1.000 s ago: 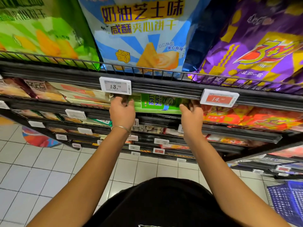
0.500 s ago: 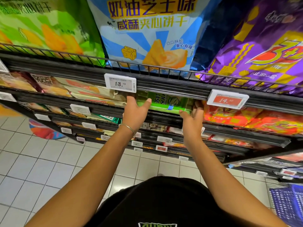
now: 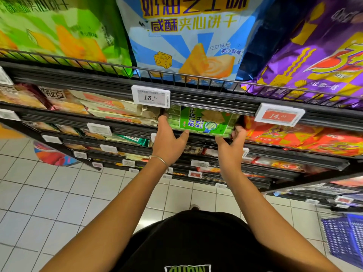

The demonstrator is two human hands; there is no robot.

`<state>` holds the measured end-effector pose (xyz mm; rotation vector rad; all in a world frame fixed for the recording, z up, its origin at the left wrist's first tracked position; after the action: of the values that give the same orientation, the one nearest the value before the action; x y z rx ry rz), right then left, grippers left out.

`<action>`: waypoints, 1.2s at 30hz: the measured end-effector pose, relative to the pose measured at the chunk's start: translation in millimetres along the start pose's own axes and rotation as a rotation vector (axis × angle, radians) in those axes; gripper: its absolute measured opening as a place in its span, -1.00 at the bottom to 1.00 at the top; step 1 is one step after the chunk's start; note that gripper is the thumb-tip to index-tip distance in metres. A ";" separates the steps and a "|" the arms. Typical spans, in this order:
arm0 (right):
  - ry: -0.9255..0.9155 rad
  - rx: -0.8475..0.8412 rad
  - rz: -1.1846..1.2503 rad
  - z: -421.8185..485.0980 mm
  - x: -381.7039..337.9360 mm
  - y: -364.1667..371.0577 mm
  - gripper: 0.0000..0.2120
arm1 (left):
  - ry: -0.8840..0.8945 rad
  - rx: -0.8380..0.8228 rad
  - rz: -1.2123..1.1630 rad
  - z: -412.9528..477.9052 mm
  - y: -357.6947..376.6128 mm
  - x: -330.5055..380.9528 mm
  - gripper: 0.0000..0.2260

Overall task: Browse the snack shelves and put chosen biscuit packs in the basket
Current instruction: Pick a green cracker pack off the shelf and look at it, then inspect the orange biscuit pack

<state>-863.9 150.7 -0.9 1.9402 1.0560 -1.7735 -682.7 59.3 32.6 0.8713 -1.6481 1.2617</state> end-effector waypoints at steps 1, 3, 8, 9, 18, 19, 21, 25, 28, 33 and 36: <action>-0.003 -0.003 -0.009 0.0 0.4 0.0 -0.43 | -0.006 -0.010 0.007 0.3 -0.6 -1.9 -0.48; -0.006 -0.010 -0.051 0.7 0.0 -0.7 -0.43 | -0.020 -0.030 0.013 2.2 -1.1 -5.8 -0.43; -0.020 -0.032 -0.118 -1.8 -2.6 -0.1 -0.40 | -0.056 -0.084 -0.057 6.0 4.3 -17.2 -0.30; -0.029 -0.035 -0.125 -2.2 -2.1 0.1 -0.40 | -0.055 -0.086 -0.068 6.1 4.0 -19.2 -0.28; -0.028 -0.012 -0.307 -13.1 -11.4 -1.4 -0.37 | -0.138 -0.125 -0.176 12.3 -8.2 -38.2 -0.24; -0.017 -0.040 -0.277 -13.7 -13.2 -2.8 -0.37 | -0.144 -0.122 -0.177 14.9 -10.8 -38.6 -0.24; 0.018 -0.079 -0.225 -17.2 -14.3 -11.2 -0.39 | -0.149 -0.136 -0.193 16.9 -13.5 -39.3 -0.23; 0.100 0.105 -0.126 -34.7 -5.2 -50.9 -0.60 | -0.127 -0.133 -0.237 12.7 -12.3 -45.8 -0.20; 0.146 0.224 -0.080 -47.3 2.3 -80.9 -0.68 | -0.128 -0.110 -0.268 6.3 -8.8 -47.1 -0.21; 0.137 0.254 -0.073 -39.9 7.5 -117.3 -0.73 | -0.149 -0.080 -0.255 -6.9 -5.0 -35.4 -0.28; 0.097 0.306 -0.044 -25.3 1.3 -138.3 -0.73 | -0.075 0.084 -0.090 -24.2 1.5 -18.3 -0.37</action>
<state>-940.9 262.2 36.9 2.2156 0.9054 -1.9804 -671.7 83.6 18.0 1.0440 -1.6044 1.2566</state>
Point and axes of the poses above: each hand's wrist, its own z-axis towards the middle knuckle, its own y-axis out of the palm, x = y × z, the point moved 5 cm from there along z, towards the middle knuckle, and after that the axes turned 8 degrees about -z, right-handed, at the moved point
